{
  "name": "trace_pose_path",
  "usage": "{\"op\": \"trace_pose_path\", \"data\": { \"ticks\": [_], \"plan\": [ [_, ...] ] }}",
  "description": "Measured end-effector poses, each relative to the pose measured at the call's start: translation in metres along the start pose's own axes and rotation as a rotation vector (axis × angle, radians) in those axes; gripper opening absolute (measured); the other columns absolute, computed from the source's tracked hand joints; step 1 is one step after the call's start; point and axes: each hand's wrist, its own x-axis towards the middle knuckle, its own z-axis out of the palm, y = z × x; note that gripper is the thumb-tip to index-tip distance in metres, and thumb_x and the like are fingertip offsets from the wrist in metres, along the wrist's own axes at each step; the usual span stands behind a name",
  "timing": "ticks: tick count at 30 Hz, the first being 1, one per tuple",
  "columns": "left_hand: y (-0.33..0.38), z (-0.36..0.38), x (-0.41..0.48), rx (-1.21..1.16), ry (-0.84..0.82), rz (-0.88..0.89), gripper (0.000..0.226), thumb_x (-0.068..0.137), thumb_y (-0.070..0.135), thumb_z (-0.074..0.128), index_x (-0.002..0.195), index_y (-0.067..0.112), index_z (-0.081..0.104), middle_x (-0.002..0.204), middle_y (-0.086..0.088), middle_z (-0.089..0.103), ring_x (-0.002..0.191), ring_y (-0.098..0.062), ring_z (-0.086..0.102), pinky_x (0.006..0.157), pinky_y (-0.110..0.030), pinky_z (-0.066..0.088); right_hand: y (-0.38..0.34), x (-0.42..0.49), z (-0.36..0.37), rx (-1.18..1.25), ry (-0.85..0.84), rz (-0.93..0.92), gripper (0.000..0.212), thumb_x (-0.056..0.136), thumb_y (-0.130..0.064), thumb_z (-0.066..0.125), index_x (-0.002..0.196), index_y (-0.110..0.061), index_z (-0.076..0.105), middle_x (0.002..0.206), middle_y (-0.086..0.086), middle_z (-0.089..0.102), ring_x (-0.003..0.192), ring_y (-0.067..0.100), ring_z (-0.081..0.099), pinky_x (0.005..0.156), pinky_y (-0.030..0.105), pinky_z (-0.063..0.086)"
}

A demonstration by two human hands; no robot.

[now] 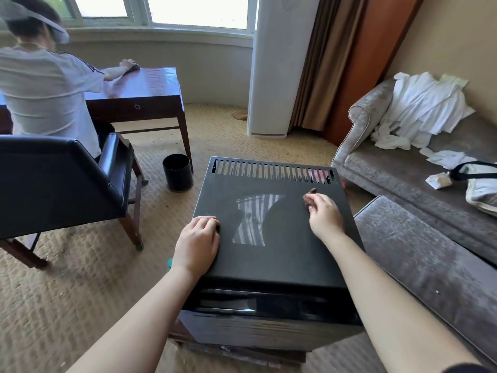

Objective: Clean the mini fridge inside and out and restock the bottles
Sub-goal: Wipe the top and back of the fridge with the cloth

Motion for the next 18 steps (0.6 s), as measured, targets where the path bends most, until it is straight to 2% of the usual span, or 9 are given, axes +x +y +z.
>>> {"op": "trace_pose_path", "data": {
  "ticks": [4,7,11,14,16,18],
  "plan": [
    [0.002,-0.003,0.0,0.0,-0.006,-0.002,0.034,0.081,0.021,0.037,0.092,0.011,0.067,0.099,-0.002,0.069,0.096,-0.024,0.063,0.086,-0.03,0.046,-0.056,-0.031,0.021,0.078,-0.14,-0.2,0.031,0.089,-0.005,0.054,0.116,-0.016,0.065,0.124,0.002,0.06,0.122,0.021,0.048,0.103,0.027,0.034],
    [0.001,-0.003,-0.001,0.002,-0.003,-0.007,0.034,0.079,0.019,0.036,0.092,0.01,0.067,0.099,-0.004,0.068,0.096,-0.025,0.062,0.087,-0.027,0.041,-0.086,-0.075,0.035,0.143,-0.226,-0.366,0.031,0.089,-0.007,0.056,0.116,-0.018,0.067,0.13,0.001,0.059,0.13,0.019,0.043,0.11,0.02,0.024],
    [-0.002,-0.001,-0.002,0.006,0.003,-0.07,0.037,0.079,0.02,0.036,0.096,0.007,0.066,0.105,-0.006,0.066,0.101,-0.027,0.058,0.091,-0.03,0.043,-0.069,-0.104,0.031,0.173,-0.297,-0.488,0.032,0.09,-0.015,0.054,0.118,-0.024,0.066,0.133,-0.009,0.057,0.133,0.01,0.039,0.111,0.02,0.024],
    [-0.005,0.004,0.0,0.021,0.016,-0.058,0.039,0.077,0.018,0.036,0.096,0.006,0.068,0.106,-0.009,0.067,0.102,-0.029,0.061,0.098,-0.031,0.036,-0.041,-0.092,0.025,0.095,-0.165,-0.361,0.032,0.092,-0.015,0.056,0.121,-0.025,0.064,0.132,-0.009,0.057,0.133,0.014,0.043,0.108,0.022,0.031],
    [-0.005,0.004,0.005,-0.003,0.026,-0.1,0.04,0.077,0.018,0.035,0.096,0.006,0.068,0.107,-0.009,0.067,0.103,-0.03,0.062,0.099,-0.031,0.035,-0.039,-0.08,0.027,0.056,-0.046,-0.193,0.032,0.092,-0.009,0.057,0.121,-0.021,0.065,0.131,-0.005,0.059,0.132,0.02,0.044,0.107,0.03,0.035],
    [-0.004,0.005,0.006,-0.031,0.001,-0.136,0.041,0.079,0.018,0.033,0.099,0.006,0.067,0.113,-0.01,0.065,0.109,-0.032,0.06,0.102,-0.033,0.039,-0.059,-0.076,0.039,0.03,0.015,-0.14,0.033,0.09,-0.005,0.058,0.121,-0.017,0.065,0.131,-0.001,0.059,0.132,0.026,0.044,0.108,0.038,0.037]
  ]
}}
